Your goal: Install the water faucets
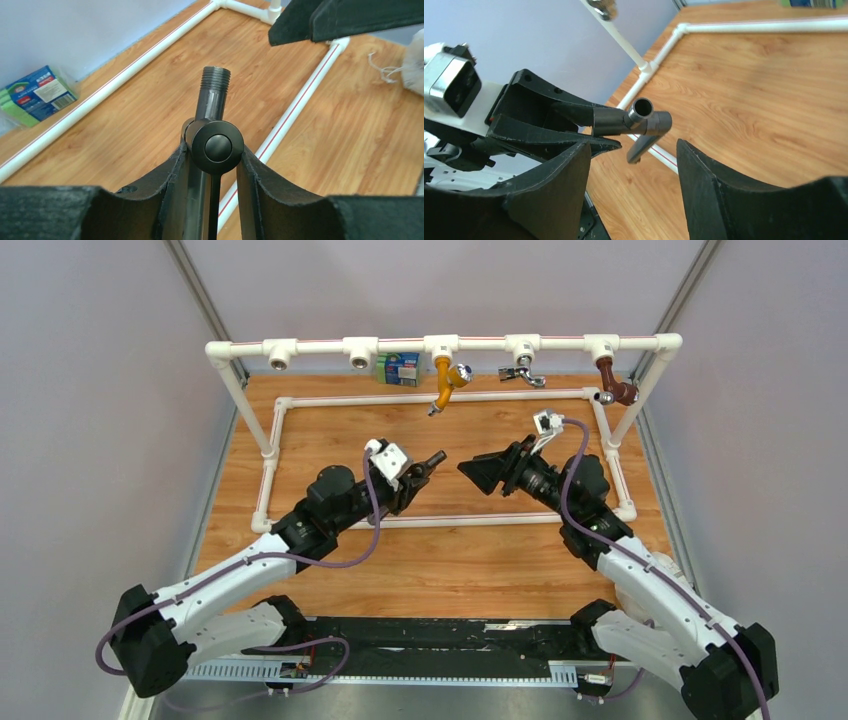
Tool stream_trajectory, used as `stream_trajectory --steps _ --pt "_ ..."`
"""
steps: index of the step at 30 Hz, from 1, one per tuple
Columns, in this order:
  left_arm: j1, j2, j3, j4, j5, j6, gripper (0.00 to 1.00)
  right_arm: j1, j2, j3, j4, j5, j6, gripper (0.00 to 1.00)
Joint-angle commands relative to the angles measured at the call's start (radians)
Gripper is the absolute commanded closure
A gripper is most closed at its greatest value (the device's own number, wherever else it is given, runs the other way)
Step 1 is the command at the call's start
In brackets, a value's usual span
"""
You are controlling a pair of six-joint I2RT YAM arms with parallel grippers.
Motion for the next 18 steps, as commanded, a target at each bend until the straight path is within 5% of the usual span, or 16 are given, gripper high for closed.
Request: stream_trajectory --steps 1,10,18 --pt "0.009 -0.028 0.121 -0.052 0.088 -0.157 1.0 -0.001 0.022 0.002 0.206 -0.09 -0.011 0.35" --pt "0.009 -0.021 0.147 -0.037 0.183 -0.254 1.0 0.006 0.104 -0.006 0.29 -0.087 0.136 0.33" --pt "0.009 -0.011 0.156 -0.029 0.208 -0.279 1.0 0.039 0.178 -0.024 0.384 -0.129 0.237 0.46"
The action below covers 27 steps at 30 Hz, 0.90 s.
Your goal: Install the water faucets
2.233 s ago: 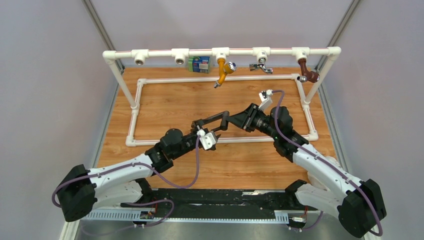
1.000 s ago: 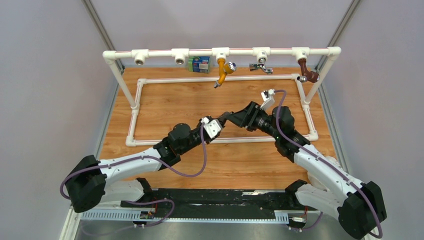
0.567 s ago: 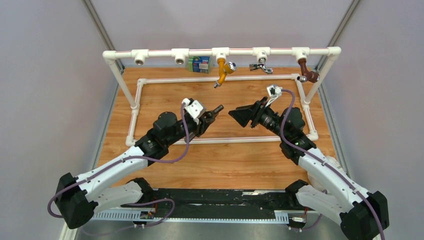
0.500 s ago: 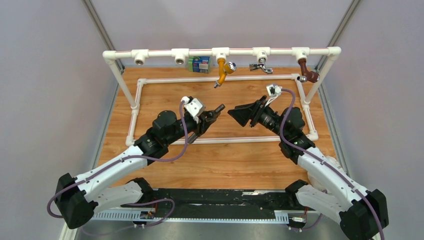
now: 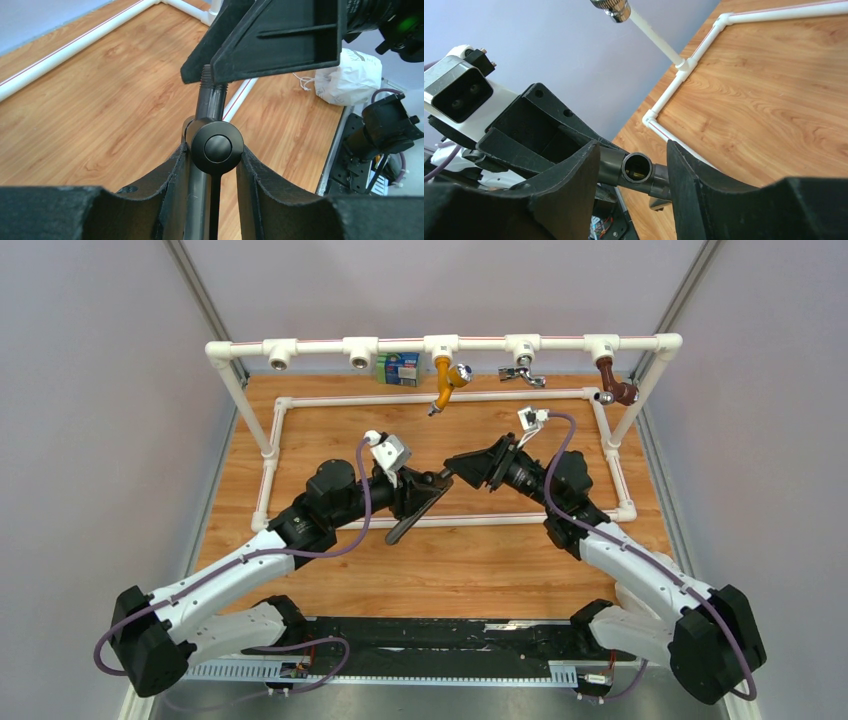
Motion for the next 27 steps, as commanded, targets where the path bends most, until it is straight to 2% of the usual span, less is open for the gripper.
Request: stream_trajectory --steps 1,6,8,10,11,12,14,16,18,20,22,27 --pt "0.002 -0.007 0.071 0.082 0.034 -0.036 1.0 0.027 0.037 -0.006 0.107 -0.037 0.078 0.47" --pt "0.002 -0.007 0.077 0.082 0.034 -0.038 1.0 0.041 0.05 -0.029 0.128 -0.021 0.108 0.62" --pt "0.002 -0.006 0.079 0.079 0.034 -0.038 1.0 0.041 0.047 -0.033 0.131 -0.014 0.116 0.73" --pt "0.002 -0.007 0.076 0.08 0.028 -0.036 1.0 0.041 0.043 -0.035 0.134 -0.008 0.125 0.93" --pt "0.002 -0.013 0.071 0.085 0.018 -0.036 1.0 0.041 0.04 -0.035 0.13 -0.003 0.136 1.0" --pt "0.002 -0.018 0.057 0.091 -0.003 -0.033 0.96 0.041 0.035 -0.038 0.13 0.005 0.156 1.0" --pt "0.002 -0.038 0.025 0.122 -0.034 -0.03 0.83 0.041 0.024 -0.046 0.128 0.022 0.191 1.0" --pt "0.002 -0.064 -0.022 0.18 -0.061 -0.021 0.46 0.041 0.012 -0.052 0.118 0.04 0.226 1.0" --pt "0.002 -0.093 -0.084 0.266 -0.078 -0.013 0.26 0.041 0.0 -0.052 0.101 0.061 0.259 1.0" --pt "0.002 -0.118 -0.145 0.362 -0.089 -0.01 0.14 0.041 -0.014 -0.058 0.095 0.083 0.292 1.0" --pt "0.002 -0.134 -0.205 0.463 -0.092 -0.015 0.08 0.039 -0.026 -0.061 0.092 0.098 0.32 1.0" --pt "0.002 -0.168 -0.352 0.631 -0.081 0.005 0.05 0.039 -0.062 -0.057 0.055 0.155 0.365 1.0"
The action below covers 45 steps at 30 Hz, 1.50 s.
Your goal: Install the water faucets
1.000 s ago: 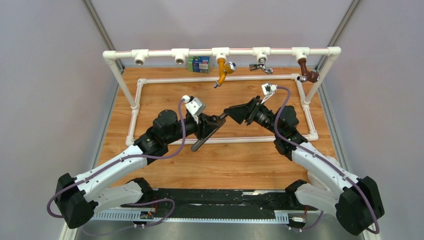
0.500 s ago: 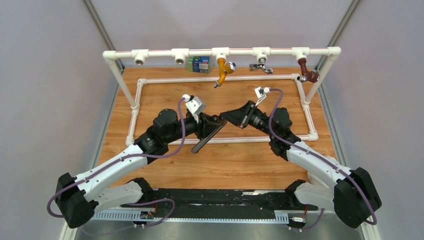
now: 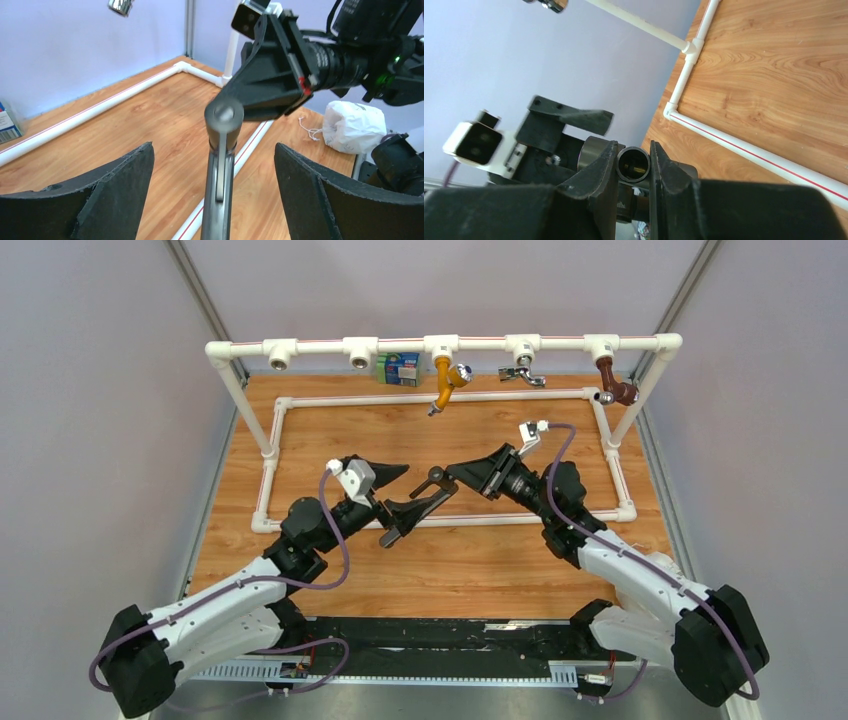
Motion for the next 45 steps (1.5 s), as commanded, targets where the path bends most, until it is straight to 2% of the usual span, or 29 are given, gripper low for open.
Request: stream_trajectory --steps 1,4,8,10,22,32,37,44,45 --pt "0.002 -0.039 -0.101 0.234 -0.011 0.024 0.05 0.0 -0.071 0.023 0.038 0.079 0.093 1.0" --pt "0.002 -0.08 -0.172 0.268 -0.032 0.037 0.04 0.0 -0.092 0.034 0.008 0.105 0.083 1.0" --pt "0.004 -0.107 -0.178 0.221 -0.038 0.038 0.04 0.0 -0.095 0.043 0.014 0.105 0.088 1.0" --pt "0.002 -0.09 -0.186 0.262 -0.031 0.014 0.04 0.0 -0.089 0.036 0.039 0.101 0.111 1.0" --pt "0.001 0.24 -0.144 0.639 0.008 -0.141 0.07 0.035 -0.049 0.054 0.082 0.07 0.142 1.0" --pt "-0.012 0.394 -0.065 0.762 0.063 -0.183 0.15 0.061 -0.04 0.055 0.086 0.072 0.142 1.0" --pt "-0.018 0.424 -0.048 0.764 0.052 -0.164 0.24 0.076 -0.034 0.06 0.096 0.072 0.146 1.0" --pt "-0.019 0.427 -0.06 0.776 0.063 -0.152 0.56 0.08 -0.045 0.057 0.09 0.082 0.145 1.0" --pt "-0.019 0.424 -0.063 0.772 0.06 -0.15 0.59 0.08 -0.043 0.06 0.09 0.079 0.142 1.0"
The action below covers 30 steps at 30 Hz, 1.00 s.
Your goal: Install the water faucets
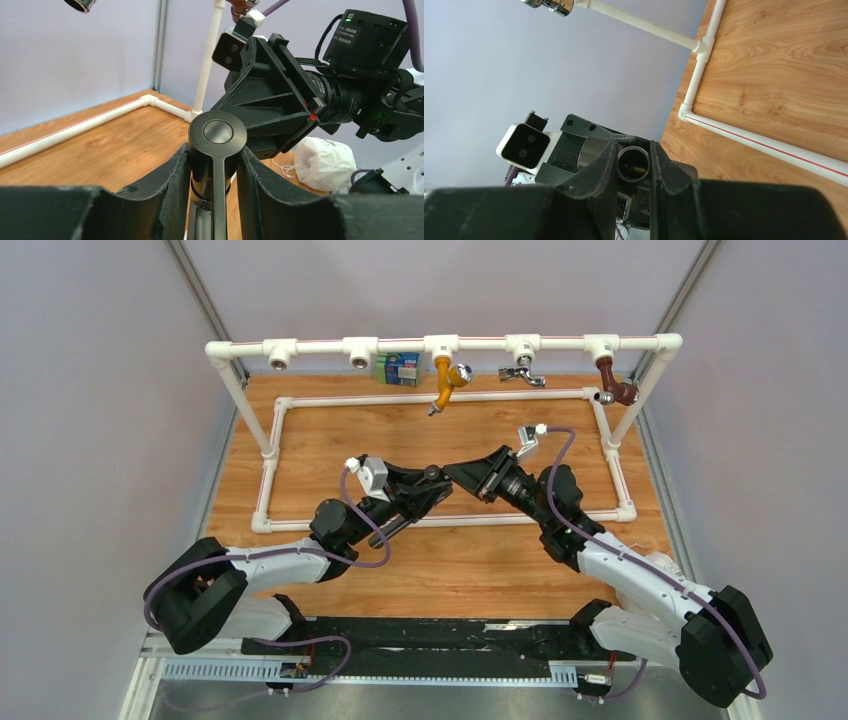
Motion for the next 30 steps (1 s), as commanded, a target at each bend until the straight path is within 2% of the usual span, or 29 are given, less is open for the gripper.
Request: stream_trajectory --steps 1,2,4,5,6,9,12,13,15,17,20,24,30 --pt "-0.005 -0.012 0.017 0.043 0.01 0.018 0.65 0.015 -0.018 0.06 0.105 -0.02 0.036 1.0" --pt "-0.005 -0.017 0.017 0.041 0.007 0.023 0.68 0.015 -0.016 0.065 0.099 -0.023 0.033 1.0" --pt "-0.005 -0.024 0.014 0.04 0.002 0.032 0.81 0.018 -0.013 0.068 0.096 -0.028 0.028 1.0" --pt "-0.005 -0.035 0.011 0.038 0.001 0.038 0.93 0.018 -0.011 0.066 0.093 -0.028 0.029 1.0" --pt "-0.003 -0.038 0.01 0.035 -0.001 0.041 0.99 0.018 -0.01 0.066 0.09 -0.03 0.026 1.0" --pt "-0.005 -0.079 -0.001 -0.007 -0.027 0.041 1.0 0.018 -0.013 0.066 0.062 -0.028 0.008 0.98" --pt "-0.005 -0.13 0.005 -0.107 -0.088 0.015 1.0 0.018 -0.025 0.075 0.015 -0.02 -0.038 0.79" --pt "-0.005 -0.156 0.011 -0.194 -0.126 0.003 1.0 0.018 -0.031 0.081 -0.008 -0.013 -0.059 0.72" --pt "-0.003 -0.199 0.03 -0.308 -0.168 -0.015 1.0 0.018 -0.047 0.101 -0.059 0.006 -0.137 0.51" --pt "0.002 -0.239 0.04 -0.391 -0.203 -0.032 1.0 0.018 -0.063 0.132 -0.123 0.029 -0.22 0.38" --pt "0.032 -0.291 0.062 -0.542 -0.26 -0.081 1.0 0.016 -0.097 0.158 -0.185 0.082 -0.364 0.25" --pt "0.098 -0.391 0.088 -0.733 -0.285 -0.163 1.0 0.015 -0.117 0.2 -0.269 0.079 -0.613 0.21" --pt "0.288 -0.526 0.109 -1.026 -0.269 -0.317 1.0 0.019 -0.007 0.2 -0.386 -0.123 -0.941 0.2"
